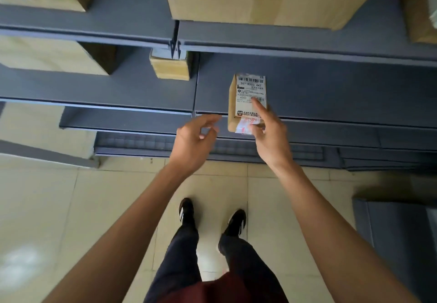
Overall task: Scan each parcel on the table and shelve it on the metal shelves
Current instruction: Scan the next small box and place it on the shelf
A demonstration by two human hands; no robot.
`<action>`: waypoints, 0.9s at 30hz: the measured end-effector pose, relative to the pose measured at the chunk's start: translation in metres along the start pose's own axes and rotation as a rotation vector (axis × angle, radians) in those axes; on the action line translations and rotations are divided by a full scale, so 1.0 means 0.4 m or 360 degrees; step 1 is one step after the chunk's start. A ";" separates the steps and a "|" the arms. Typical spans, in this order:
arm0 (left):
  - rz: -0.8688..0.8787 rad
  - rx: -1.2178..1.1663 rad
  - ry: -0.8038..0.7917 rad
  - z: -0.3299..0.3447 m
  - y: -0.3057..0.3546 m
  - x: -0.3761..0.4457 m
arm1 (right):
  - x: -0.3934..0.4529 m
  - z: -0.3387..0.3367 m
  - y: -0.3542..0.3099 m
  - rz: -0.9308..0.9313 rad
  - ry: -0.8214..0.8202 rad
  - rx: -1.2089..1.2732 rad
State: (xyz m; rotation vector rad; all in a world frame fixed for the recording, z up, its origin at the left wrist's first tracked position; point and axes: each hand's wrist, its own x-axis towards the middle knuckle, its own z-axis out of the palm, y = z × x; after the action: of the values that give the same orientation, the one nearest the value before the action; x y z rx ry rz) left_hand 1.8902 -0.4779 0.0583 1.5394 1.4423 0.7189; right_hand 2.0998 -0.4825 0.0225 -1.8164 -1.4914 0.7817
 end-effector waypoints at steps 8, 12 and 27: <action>-0.0065 0.0057 0.0004 0.045 -0.064 0.077 | 0.111 0.053 0.069 -0.0011 0.0044 -0.0031; -0.0037 0.0023 0.0101 0.053 -0.091 0.103 | 0.137 0.090 0.091 -0.0036 0.0033 -0.0144; 0.0169 -0.0007 0.0252 0.106 -0.238 0.192 | 0.266 0.192 0.180 -0.0518 0.0233 -0.0309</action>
State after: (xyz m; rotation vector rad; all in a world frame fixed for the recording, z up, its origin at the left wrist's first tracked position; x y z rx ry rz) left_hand 1.8949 -0.4179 -0.0565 1.5946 1.4809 0.9248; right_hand 2.1008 -0.3791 -0.0860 -1.6645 -1.7538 0.3488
